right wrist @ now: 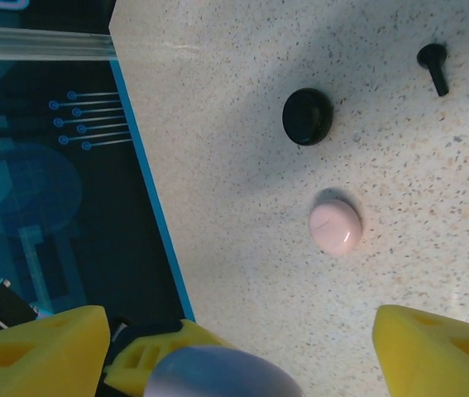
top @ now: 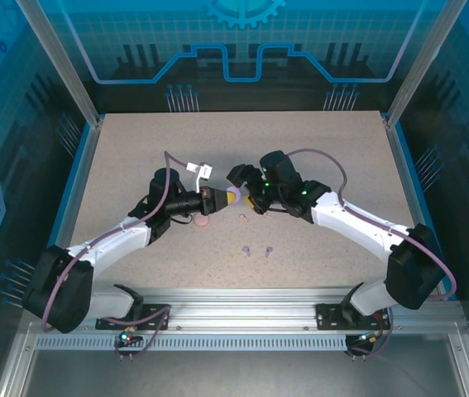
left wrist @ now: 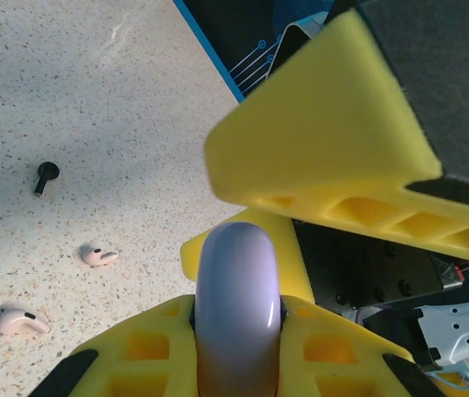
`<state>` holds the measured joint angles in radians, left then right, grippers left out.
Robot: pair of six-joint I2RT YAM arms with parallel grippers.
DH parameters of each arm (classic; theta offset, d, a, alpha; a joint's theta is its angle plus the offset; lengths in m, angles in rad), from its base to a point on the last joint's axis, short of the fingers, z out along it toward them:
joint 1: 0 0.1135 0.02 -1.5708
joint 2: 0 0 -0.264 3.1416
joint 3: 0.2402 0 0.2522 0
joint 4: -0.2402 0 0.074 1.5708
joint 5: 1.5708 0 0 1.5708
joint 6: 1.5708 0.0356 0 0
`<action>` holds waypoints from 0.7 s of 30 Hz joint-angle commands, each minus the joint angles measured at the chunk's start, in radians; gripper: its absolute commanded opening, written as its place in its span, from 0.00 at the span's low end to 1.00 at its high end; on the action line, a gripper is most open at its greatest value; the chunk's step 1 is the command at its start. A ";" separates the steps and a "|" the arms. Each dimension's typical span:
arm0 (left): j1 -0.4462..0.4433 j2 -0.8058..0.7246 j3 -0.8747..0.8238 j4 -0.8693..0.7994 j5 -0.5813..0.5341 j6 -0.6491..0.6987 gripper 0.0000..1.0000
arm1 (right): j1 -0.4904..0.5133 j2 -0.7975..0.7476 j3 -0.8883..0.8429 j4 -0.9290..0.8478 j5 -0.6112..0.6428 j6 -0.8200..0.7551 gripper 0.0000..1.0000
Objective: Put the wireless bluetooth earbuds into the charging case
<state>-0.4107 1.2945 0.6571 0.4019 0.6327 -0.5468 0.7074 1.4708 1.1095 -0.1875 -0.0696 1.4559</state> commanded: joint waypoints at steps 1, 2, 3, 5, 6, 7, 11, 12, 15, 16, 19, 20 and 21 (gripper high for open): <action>-0.006 -0.034 -0.009 0.041 -0.019 0.024 0.00 | 0.026 0.025 0.031 0.010 0.043 0.086 0.80; -0.006 -0.032 -0.009 0.045 -0.019 0.024 0.00 | 0.033 0.028 0.034 0.011 0.046 0.091 0.79; -0.006 -0.031 -0.011 0.047 -0.020 0.023 0.00 | 0.038 0.031 0.036 0.013 0.048 0.095 0.78; -0.006 -0.031 -0.011 0.053 -0.021 0.020 0.00 | 0.046 0.036 0.041 0.017 0.053 0.102 0.74; -0.006 -0.031 -0.011 0.055 -0.022 0.021 0.00 | 0.050 0.039 0.042 0.019 0.054 0.107 0.71; -0.007 -0.029 -0.011 0.057 -0.022 0.021 0.00 | 0.051 0.042 0.044 0.023 0.055 0.110 0.70; -0.009 -0.027 -0.014 0.057 -0.022 0.022 0.00 | 0.062 0.060 0.059 0.039 0.049 0.121 0.63; -0.008 -0.025 -0.014 0.058 -0.022 0.022 0.00 | 0.064 0.064 0.062 0.038 0.047 0.122 0.60; -0.010 -0.024 -0.016 0.058 -0.022 0.023 0.00 | 0.068 0.077 0.069 0.044 0.048 0.128 0.51; -0.009 -0.024 -0.016 0.058 -0.023 0.024 0.00 | 0.070 0.078 0.068 0.048 0.048 0.131 0.46; -0.009 -0.027 -0.020 0.060 -0.035 0.022 0.00 | 0.069 0.082 0.064 0.059 0.052 0.139 0.36; -0.010 -0.030 -0.024 0.064 -0.043 0.019 0.02 | 0.070 0.082 0.063 0.060 0.055 0.142 0.35; -0.010 -0.033 -0.031 0.069 -0.057 0.012 0.12 | 0.070 0.082 0.061 0.059 0.061 0.144 0.35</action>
<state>-0.4145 1.2888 0.6437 0.4324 0.6048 -0.5468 0.7586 1.5391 1.1488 -0.1566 -0.0254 1.5787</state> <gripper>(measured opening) 0.187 0.469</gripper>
